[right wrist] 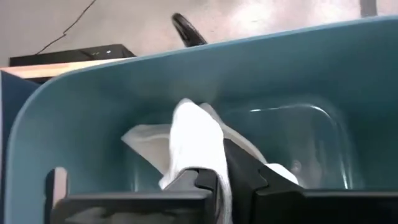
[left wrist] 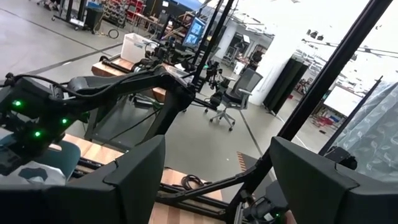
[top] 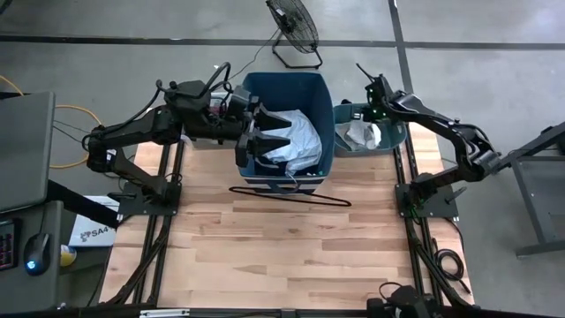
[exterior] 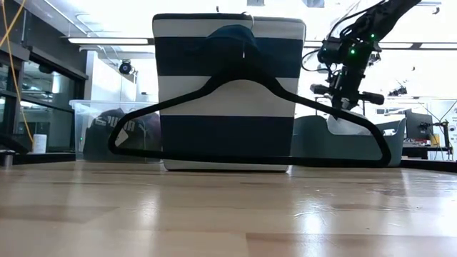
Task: Pick & Place Cloths
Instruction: Put the white sock into the green bin
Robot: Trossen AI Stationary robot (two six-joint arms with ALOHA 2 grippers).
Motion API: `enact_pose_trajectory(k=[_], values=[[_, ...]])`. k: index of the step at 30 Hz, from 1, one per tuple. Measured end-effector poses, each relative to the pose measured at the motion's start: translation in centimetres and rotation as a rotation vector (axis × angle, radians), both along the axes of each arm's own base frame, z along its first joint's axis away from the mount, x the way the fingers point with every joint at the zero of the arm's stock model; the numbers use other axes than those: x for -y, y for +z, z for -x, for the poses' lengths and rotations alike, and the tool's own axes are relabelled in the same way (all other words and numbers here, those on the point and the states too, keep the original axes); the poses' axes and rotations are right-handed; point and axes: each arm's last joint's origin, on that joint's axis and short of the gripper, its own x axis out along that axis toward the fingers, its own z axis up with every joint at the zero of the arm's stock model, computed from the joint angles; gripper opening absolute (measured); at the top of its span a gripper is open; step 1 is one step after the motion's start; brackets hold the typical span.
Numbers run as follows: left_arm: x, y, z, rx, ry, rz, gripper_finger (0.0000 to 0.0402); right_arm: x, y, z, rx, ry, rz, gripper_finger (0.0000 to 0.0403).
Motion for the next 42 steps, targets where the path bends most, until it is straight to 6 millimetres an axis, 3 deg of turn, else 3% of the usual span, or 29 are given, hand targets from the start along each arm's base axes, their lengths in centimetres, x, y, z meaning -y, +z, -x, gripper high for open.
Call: enact_pose_trajectory(k=[8, 15, 30, 36, 42], values=[[0.0, -0.2, -0.3, -0.010, 0.001, 0.001, 0.0285, 0.2, 0.1, 0.0, 0.063, 0.035, -0.024, 0.0126], [0.0, -0.2, -0.3, -0.015, 0.001, 0.001, 0.0285, 0.1, 0.4, -0.5, 0.146, 0.233, -0.019, 0.0208], [0.0, -0.4, -0.3, -0.028, 0.001, 0.001, 0.0285, -0.6, 1.7, -0.1, 0.163, 0.258, 0.024, 0.0217], [0.0, -0.4, -0.3, -0.030, 0.001, -0.002, 0.0285, -1.9, 1.0, 0.6, 0.084, 0.222, -0.129, 0.0217], [0.0, -0.4, -0.3, -0.030, 0.000, -0.004, 0.0285, -3.1, 0.5, 0.6, -0.074, 0.194, -0.166, 0.0217]])
